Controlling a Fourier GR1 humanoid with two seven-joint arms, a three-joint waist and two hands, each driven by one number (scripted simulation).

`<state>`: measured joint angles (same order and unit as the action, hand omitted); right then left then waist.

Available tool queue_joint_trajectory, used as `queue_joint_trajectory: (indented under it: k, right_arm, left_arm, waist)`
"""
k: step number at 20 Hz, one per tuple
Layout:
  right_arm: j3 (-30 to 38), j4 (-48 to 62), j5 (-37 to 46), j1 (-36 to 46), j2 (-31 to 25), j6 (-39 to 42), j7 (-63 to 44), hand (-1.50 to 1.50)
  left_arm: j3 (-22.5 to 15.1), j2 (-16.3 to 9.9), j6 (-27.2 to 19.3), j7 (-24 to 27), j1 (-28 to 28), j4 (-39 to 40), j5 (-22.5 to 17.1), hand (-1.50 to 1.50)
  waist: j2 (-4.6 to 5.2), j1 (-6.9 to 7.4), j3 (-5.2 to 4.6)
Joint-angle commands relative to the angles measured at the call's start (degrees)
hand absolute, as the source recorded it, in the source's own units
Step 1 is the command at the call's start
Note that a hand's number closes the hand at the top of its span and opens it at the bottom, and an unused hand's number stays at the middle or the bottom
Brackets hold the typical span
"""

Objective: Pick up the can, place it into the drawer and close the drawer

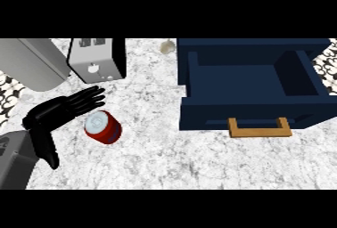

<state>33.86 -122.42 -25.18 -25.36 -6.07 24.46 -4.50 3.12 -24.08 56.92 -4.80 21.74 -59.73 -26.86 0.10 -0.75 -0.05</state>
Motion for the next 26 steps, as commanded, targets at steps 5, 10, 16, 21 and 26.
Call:
queue_joint_trajectory:
  k: [5,10,16,21,26]
  right_arm:
    - [0.3,-2.8,0.0,1.0,1.4,0.0,-2.9,-1.5]
    - [2.2,-2.5,-1.4,1.5,0.8,0.5,-2.6,-1.5]
    - [1.2,-3.7,-0.3,-1.5,3.7,3.8,-1.3,-1.5]
    - [1.8,-7.0,-1.8,-1.3,3.7,2.9,-3.1,-1.5]
    - [4.0,-3.1,-3.2,-0.2,1.6,3.4,-3.4,-1.5]
  left_arm:
    - [1.8,2.0,-0.1,18.3,3.1,13.9,18.9,-1.5]
    - [0.6,1.4,-2.7,29.0,7.1,23.8,26.7,-1.5]
    - [-0.9,-1.3,-1.5,34.8,9.2,30.9,30.0,-1.5]
    - [-2.6,1.5,-4.9,38.1,8.9,34.9,31.8,-1.5]
    - [-4.8,2.6,-5.1,42.3,7.4,36.1,33.5,-1.5]
  waist:
    - [0.14,-0.32,-0.04]
    - [0.41,-1.13,-0.12]
    - [0.38,-1.26,-0.11]
    - [0.54,-1.51,-0.18]
    - [0.48,-0.99,-0.14]
